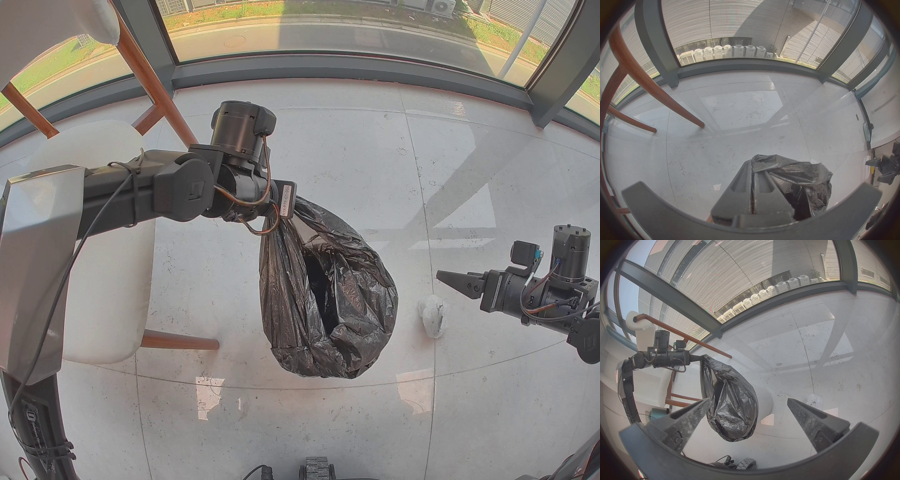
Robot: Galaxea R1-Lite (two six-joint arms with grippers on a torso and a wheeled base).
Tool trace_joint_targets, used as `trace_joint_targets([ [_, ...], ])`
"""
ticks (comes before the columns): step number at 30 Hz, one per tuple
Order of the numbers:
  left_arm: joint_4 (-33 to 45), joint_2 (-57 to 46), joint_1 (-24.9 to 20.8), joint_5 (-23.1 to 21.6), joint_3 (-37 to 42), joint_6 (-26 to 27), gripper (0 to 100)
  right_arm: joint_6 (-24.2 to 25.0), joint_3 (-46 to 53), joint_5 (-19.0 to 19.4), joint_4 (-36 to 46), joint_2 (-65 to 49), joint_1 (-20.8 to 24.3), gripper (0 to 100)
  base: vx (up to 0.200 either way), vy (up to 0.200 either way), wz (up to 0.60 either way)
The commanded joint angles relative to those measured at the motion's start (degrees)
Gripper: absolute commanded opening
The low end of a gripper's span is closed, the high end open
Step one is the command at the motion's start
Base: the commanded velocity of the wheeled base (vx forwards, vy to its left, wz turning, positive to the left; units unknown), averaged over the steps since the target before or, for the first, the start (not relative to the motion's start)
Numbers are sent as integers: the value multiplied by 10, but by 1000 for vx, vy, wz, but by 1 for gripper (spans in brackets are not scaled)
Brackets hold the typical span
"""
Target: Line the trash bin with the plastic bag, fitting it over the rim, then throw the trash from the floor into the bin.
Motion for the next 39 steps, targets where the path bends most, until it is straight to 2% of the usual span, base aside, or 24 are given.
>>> trace_joint_targets([
  [1, 0, 13, 9, 1, -1, 0, 0, 0, 0, 0, 0, -1, 0, 100, 0, 0, 0],
  [2, -1, 15, 11, 1, 0, 0, 100, 0, 0, 0, 0, -4, 0, 100, 0, 0, 0],
  [12, -36, 44, 50, -2, 21, -3, 100, 0, 19, 0, 0, -8, 0, 100, 0, 0, 0],
  [18, 69, -41, 45, -13, 68, 2, 100, 0, 26, 0, 0, -18, 0, 100, 0, 0, 0],
  [23, 68, -61, 46, -16, 79, 3, 100, 0, 25, 0, 0, -17, 0, 100, 0, 0, 0],
  [29, 127, -94, 19, -30, 77, 1, 100, 0, 25, 0, 0, -17, 1, 100, 0, 0, 0],
  [33, 181, -104, -28, -30, 85, -8, 100, 0, 25, 0, 0, -17, 1, 100, 0, 0, 0],
  [35, 193, -103, -36, -28, 87, -16, 100, 0, 25, 0, 0, -17, 1, 100, 0, 0, 0],
  [39, 214, -95, -84, -24, 112, -84, 100, 0, 25, 0, 0, -15, 1, 100, 0, 0, 0],
])
